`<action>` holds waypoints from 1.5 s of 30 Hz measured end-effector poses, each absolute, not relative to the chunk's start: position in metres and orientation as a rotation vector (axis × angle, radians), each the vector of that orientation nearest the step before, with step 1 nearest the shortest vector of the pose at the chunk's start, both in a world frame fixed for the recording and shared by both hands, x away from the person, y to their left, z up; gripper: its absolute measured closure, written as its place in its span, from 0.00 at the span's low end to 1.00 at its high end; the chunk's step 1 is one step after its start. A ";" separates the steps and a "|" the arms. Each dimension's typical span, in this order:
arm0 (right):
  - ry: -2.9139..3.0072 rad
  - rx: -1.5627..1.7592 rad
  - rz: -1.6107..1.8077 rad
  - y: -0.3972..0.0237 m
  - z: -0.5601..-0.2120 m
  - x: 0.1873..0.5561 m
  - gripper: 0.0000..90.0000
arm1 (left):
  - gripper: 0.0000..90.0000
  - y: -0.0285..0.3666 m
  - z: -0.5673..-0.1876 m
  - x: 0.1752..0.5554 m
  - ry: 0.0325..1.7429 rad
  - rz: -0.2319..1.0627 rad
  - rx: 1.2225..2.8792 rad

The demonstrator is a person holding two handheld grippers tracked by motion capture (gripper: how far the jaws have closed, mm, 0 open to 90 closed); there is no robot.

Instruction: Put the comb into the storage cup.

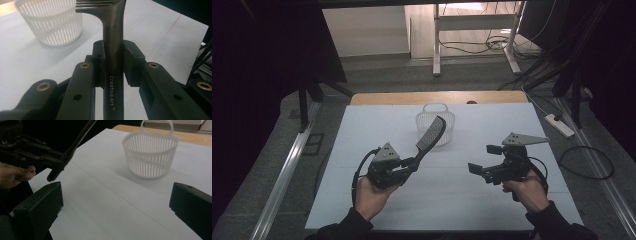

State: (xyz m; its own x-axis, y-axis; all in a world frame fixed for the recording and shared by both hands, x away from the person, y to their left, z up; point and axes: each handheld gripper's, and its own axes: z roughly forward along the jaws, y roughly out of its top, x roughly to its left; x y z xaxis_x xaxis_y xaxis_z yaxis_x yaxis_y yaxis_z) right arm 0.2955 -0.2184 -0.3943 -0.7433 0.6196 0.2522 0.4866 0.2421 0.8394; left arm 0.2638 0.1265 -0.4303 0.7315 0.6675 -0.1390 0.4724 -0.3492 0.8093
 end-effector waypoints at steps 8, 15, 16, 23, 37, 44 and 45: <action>2.382 1.084 1.544 -0.203 -0.393 0.305 0.00 | 0.81 0.120 -0.433 0.263 0.846 0.266 2.022; 2.434 1.142 1.540 -0.187 -0.394 0.317 0.00 | 0.81 0.116 -0.437 0.265 0.831 0.250 2.029; 2.443 1.148 1.549 -0.186 -0.393 0.319 0.00 | 0.81 0.115 -0.438 0.265 0.830 0.250 2.030; 2.470 1.165 1.541 -0.169 -0.392 0.329 0.00 | 0.81 0.112 -0.440 0.264 0.818 0.250 2.033; 2.509 1.230 1.576 -0.147 -0.400 0.349 0.00 | 0.81 0.108 -0.442 0.264 0.806 0.239 2.028; 2.522 1.233 1.550 -0.141 -0.402 0.354 0.00 | 0.81 0.107 -0.443 0.264 0.802 0.233 2.034; 2.523 1.231 1.545 -0.140 -0.402 0.354 0.00 | 0.81 0.107 -0.444 0.264 0.801 0.235 2.036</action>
State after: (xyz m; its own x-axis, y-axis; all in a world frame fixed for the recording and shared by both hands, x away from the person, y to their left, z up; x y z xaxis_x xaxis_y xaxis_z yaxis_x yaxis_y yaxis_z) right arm 0.3544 -0.1398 -0.4022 -0.7029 0.5745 0.4193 0.6347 0.2406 0.7344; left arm 0.2637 0.1072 -0.4436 0.7714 0.6214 -0.1371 0.4486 -0.3784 0.8097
